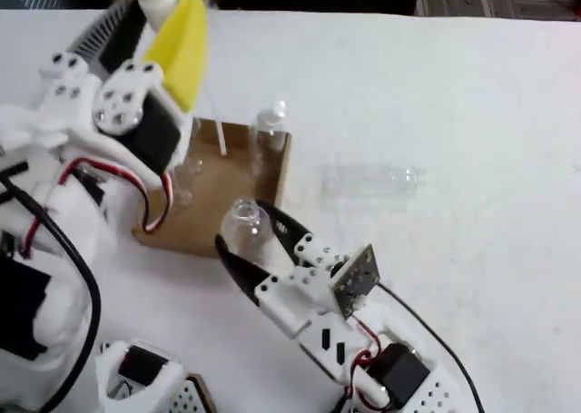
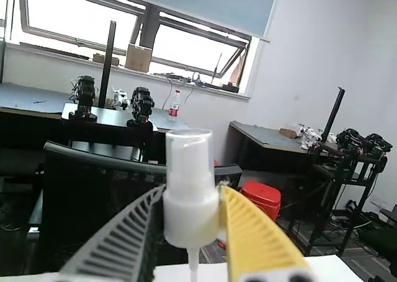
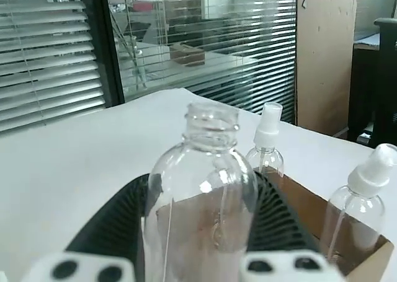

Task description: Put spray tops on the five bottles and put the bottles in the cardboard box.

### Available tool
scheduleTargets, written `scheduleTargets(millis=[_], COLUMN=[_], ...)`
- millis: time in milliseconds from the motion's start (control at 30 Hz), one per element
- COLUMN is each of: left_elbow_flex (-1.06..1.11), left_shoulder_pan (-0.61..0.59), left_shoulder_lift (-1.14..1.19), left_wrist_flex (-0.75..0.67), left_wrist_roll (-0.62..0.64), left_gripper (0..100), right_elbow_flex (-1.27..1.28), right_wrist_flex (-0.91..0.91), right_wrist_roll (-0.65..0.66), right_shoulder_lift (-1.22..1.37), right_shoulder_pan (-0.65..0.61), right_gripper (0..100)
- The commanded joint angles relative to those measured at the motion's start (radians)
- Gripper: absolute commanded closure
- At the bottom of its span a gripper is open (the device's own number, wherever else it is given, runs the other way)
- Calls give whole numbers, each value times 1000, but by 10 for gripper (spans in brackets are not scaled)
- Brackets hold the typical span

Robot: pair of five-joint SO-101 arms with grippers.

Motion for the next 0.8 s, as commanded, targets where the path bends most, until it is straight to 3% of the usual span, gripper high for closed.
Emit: scheduleTargets(millis=[0, 133, 400, 767], left_elbow_flex=[206, 404, 540, 710], left_shoulder_pan=[16, 35, 113, 113], left_shoulder_lift=[-147, -286, -414, -553], left_wrist_flex=[-126, -229, -227, -229], left_wrist_roll=[14, 14, 18, 17], left_gripper=[980, 980, 980, 980], right_elbow_flex=[-12, -11, -8, -8], right_wrist_flex=[-28, -27, -22, -21], right_wrist_roll=[-5, -5, -5, -5], right_shoulder_lift=[1, 1, 1, 1], right_shoulder_pan=[-4, -4, -4, -4], right_gripper=[983, 983, 983, 983])
